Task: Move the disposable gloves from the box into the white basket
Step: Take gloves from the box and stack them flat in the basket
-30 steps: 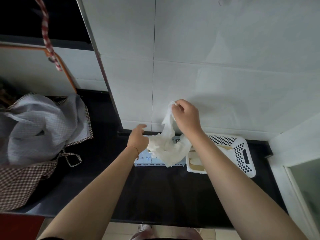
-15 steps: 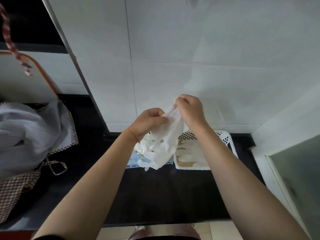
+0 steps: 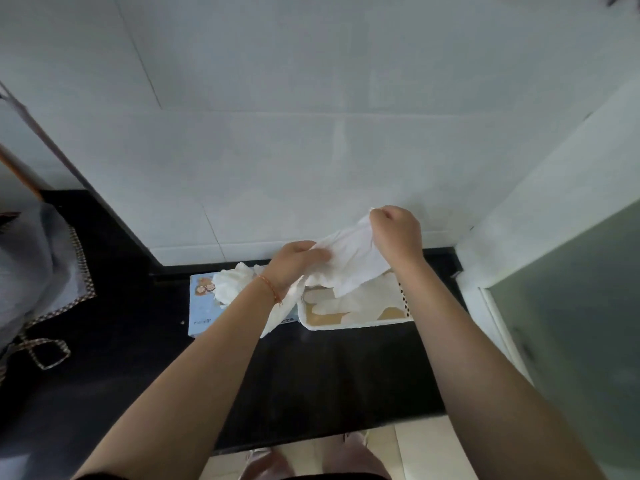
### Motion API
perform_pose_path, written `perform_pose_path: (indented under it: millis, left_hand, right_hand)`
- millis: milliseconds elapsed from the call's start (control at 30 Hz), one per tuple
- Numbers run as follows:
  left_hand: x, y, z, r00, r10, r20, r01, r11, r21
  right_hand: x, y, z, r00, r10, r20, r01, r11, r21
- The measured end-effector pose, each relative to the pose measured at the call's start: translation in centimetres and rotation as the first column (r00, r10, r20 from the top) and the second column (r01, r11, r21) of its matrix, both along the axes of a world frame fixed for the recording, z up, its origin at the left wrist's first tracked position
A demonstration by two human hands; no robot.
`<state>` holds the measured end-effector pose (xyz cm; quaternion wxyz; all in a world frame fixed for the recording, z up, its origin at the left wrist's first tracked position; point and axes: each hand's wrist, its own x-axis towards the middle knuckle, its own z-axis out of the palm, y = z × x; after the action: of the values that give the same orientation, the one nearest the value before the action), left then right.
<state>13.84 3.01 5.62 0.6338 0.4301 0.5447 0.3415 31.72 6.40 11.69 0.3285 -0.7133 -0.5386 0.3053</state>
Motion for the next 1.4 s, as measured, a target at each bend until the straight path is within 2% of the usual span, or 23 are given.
perform_pose_path:
  millis: [200,367,467,567,633,700,767,800,833,933,1067,1167,1300,1400]
  left_hand:
    - [2.4,1.1,-2.4,0.978,0.052,-0.202,-0.061,0.997,-0.038]
    - [5.0,2.0,-4.7,0.973,0.06,-0.222,-0.083,0.992,-0.098]
    - [5.5,2.9,-5.6,0.925,0.016,-0.381,-0.05,0.996,-0.078]
    - [4.7,4.4,-5.3,0.74,-0.088,-0.667,0.082,0.996,-0.041]
    - [4.8,5.3,-4.8,0.606,-0.153,-0.781,0.166,0.984,-0.064]
    - [5.9,5.9,-5.1,0.417,-0.218,-0.883,0.297,0.95,-0.094]
    - [7.3,5.4,-6.4,0.201,-0.205,-0.958,0.439,0.893,-0.099]
    - [7.9,4.9,-7.0,0.129,-0.174,-0.976,0.484,0.87,-0.091]
    - [8.4,4.5,-7.8,0.103,-0.13,-0.986,0.517,0.854,-0.059]
    - [9.2,3.1,-9.7,0.152,-0.038,-0.988,0.567,0.822,0.055]
    - [9.3,2.1,-11.9,0.145,-0.241,-0.96,0.553,0.824,-0.123]
    - [9.4,1.8,-12.9,0.162,-0.28,-0.946,0.484,0.858,-0.171]
    - [9.9,1.6,-13.3,0.174,-0.305,-0.936,0.413,0.886,-0.212]
    - [10.0,1.6,-13.6,0.141,-0.333,-0.932,0.385,0.886,-0.258]
  right_hand:
    - [3.0,0.4,-3.2,1.0,-0.018,-0.008,0.016,0.987,-0.157]
    - [5.8,1.0,-5.7,0.998,-0.061,0.01,0.061,0.98,-0.189]
    - [6.5,1.7,-6.7,0.999,-0.051,-0.012,0.047,0.969,-0.243]
    - [6.6,2.5,-8.4,0.997,-0.022,-0.077,-0.009,0.926,-0.378]
    - [6.8,2.7,-10.3,0.991,-0.055,-0.122,-0.006,0.89,-0.456]
    - [7.3,2.5,-12.3,0.99,-0.05,-0.132,-0.029,0.845,-0.534]
    - [7.6,2.0,-13.4,0.998,0.033,-0.054,-0.059,0.803,-0.594]
    - [7.8,1.8,-14.2,0.997,0.066,-0.04,-0.077,0.803,-0.59]
    - [8.1,1.7,-14.5,0.993,0.114,-0.03,-0.109,0.8,-0.59]
    - [8.7,1.7,-15.7,0.963,0.266,0.049,-0.202,0.828,-0.524]
    - [9.3,1.8,-16.1,0.924,0.349,0.153,-0.263,0.875,-0.407]
    - [9.7,1.7,-16.0,0.881,0.348,0.32,-0.252,0.919,-0.304]
    - [9.8,1.1,-15.8,0.658,0.489,0.572,-0.386,0.872,-0.302]
    - [9.9,1.1,-15.8,0.539,0.586,0.605,-0.454,0.807,-0.378]
